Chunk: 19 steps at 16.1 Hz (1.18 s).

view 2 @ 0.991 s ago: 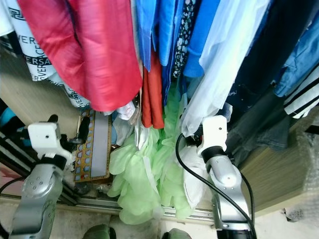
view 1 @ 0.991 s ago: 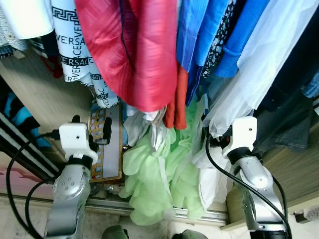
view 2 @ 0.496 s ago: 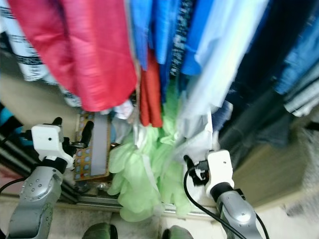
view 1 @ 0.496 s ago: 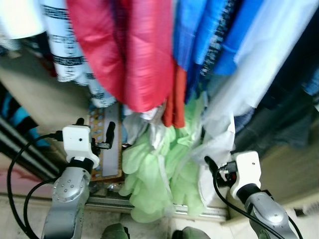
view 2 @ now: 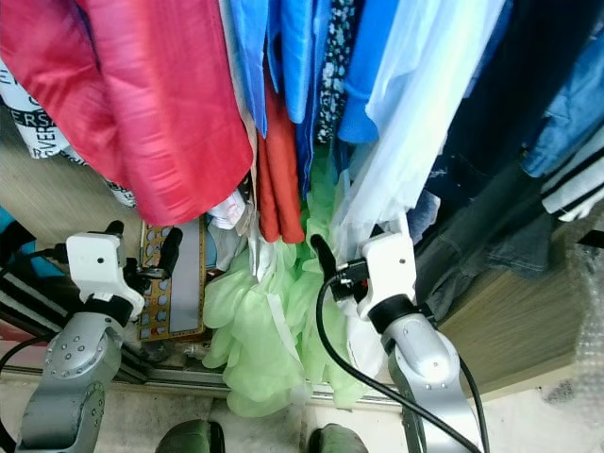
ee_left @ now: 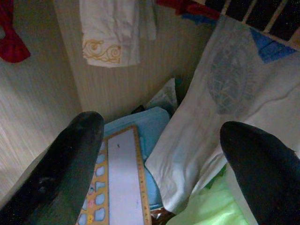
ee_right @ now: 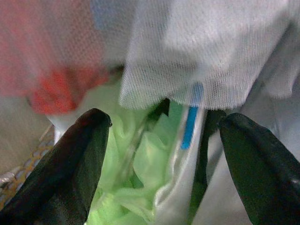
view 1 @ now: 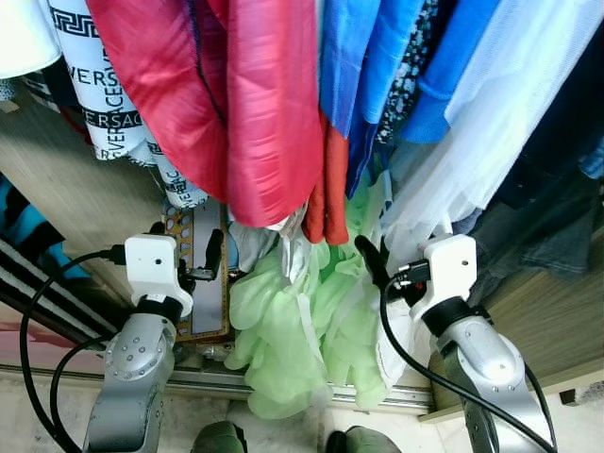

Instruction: Clean up the room

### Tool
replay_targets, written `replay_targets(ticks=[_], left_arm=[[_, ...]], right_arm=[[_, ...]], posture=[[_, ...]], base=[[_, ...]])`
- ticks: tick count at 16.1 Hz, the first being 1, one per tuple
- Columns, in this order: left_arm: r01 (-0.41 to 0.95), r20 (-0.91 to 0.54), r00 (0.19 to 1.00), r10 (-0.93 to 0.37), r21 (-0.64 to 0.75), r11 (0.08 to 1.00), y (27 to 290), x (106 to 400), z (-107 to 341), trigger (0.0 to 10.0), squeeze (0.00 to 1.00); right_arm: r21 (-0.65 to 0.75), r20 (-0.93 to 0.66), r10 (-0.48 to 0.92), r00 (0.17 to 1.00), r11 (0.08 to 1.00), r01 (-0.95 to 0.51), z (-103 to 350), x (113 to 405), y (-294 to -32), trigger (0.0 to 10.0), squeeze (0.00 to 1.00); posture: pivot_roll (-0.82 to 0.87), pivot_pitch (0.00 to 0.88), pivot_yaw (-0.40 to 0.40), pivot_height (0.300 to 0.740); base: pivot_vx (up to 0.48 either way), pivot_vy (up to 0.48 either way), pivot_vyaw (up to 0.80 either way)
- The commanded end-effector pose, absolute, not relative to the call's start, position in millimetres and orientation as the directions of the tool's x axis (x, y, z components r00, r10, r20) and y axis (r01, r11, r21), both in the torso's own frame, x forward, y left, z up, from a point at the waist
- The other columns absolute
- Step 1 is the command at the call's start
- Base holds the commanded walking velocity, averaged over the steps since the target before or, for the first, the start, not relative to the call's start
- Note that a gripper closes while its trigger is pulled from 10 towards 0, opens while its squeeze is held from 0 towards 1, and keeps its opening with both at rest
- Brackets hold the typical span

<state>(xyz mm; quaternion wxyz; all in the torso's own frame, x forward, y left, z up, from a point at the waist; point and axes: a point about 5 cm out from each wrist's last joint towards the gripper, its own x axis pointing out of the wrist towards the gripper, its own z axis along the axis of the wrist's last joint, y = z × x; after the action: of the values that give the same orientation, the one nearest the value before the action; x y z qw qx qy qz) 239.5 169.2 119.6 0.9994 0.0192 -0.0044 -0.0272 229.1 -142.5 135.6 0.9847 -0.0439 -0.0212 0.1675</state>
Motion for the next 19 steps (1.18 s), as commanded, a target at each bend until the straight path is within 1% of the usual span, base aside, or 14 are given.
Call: replay_targets(ticks=[1,3,5,11,13,14,15,19], left_arm=[[0.039,0.027,0.999,-0.041,0.050,0.998,171,237,124,10.0,0.00],[0.028,0.033,0.999,-0.030,0.051,0.998,173,234,124,10.0,0.00],[0.022,0.053,0.998,-0.025,0.052,0.998,172,235,125,10.0,0.00],[0.007,0.067,0.998,-0.010,0.047,0.999,174,235,124,10.0,0.00],[0.008,0.080,0.997,-0.010,0.029,1.000,177,231,124,10.0,0.00],[0.009,0.079,0.997,-0.013,0.049,0.999,178,226,121,10.0,0.00],[-0.004,0.065,0.998,0.001,0.040,0.999,179,224,118,10.0,0.00],[-0.023,0.063,0.998,0.022,0.018,1.000,181,226,114,10.0,0.00]], right_arm=[[-0.098,0.020,0.304,0.952,0.949,-0.301,132,228,-146,10.0,0.00],[-0.134,0.028,0.273,0.962,0.954,-0.267,130,226,-150,10.0,0.00],[-0.139,0.040,0.250,0.967,0.960,-0.243,127,229,-151,10.0,0.00],[-0.149,0.096,0.250,0.963,0.961,-0.235,133,235,-147,10.0,0.00],[-0.144,0.124,0.242,0.962,0.964,-0.224,138,232,-149,10.0,0.00],[-0.143,0.135,0.243,0.961,0.964,-0.224,141,231,-150,10.0,0.00],[-0.139,0.139,0.237,0.961,0.966,-0.218,141,232,-150,10.0,0.00],[-0.095,0.132,0.190,0.973,0.979,-0.179,138,239,-152,10.0,0.00]], posture=[[0.01,0.104,-0.010,0.740],[0.01,0.104,-0.014,0.740],[0.01,0.098,-0.016,0.740],[0.01,0.091,-0.019,0.740],[0.02,0.089,-0.017,0.740],[0.02,0.088,-0.019,0.740],[0.02,0.086,-0.020,0.740],[0.02,0.073,-0.022,0.740]], base=[[0.000,0.000,0.00],[0.000,0.000,0.00],[0.000,0.000,0.00],[0.000,0.000,0.00],[0.000,0.000,0.00],[0.000,0.000,0.00],[0.000,0.000,0.00],[0.000,0.000,0.00]])
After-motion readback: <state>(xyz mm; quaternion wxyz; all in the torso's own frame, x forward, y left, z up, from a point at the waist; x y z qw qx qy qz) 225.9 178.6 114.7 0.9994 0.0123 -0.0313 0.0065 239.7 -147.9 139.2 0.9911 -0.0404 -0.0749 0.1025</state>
